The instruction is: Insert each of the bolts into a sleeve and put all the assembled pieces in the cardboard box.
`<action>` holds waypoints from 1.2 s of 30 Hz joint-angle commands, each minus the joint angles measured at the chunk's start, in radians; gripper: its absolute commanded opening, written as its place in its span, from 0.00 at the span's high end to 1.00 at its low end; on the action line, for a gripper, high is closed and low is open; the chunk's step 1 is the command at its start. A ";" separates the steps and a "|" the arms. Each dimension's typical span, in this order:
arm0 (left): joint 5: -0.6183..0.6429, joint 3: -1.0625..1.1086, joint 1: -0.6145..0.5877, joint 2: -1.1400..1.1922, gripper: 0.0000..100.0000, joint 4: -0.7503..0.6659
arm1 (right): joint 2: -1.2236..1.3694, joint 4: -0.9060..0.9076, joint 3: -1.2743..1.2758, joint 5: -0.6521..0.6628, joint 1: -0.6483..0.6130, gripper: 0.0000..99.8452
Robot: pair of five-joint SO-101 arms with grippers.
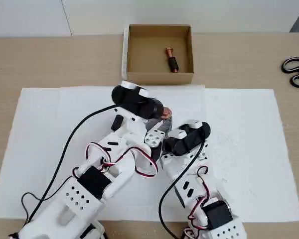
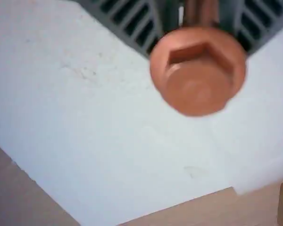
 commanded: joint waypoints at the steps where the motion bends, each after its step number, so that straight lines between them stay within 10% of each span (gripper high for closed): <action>1: -0.005 0.001 0.008 -0.008 0.99 -0.006 | -0.010 -0.010 -0.020 -0.008 0.002 1.00; 28: -0.002 -0.038 -0.029 -0.008 0.99 0.110 | -0.012 -0.030 -0.017 0.000 -0.030 1.00; 36: 0.002 -0.041 -0.029 -0.009 0.83 0.167 | -0.012 -0.030 -0.017 0.000 -0.030 1.00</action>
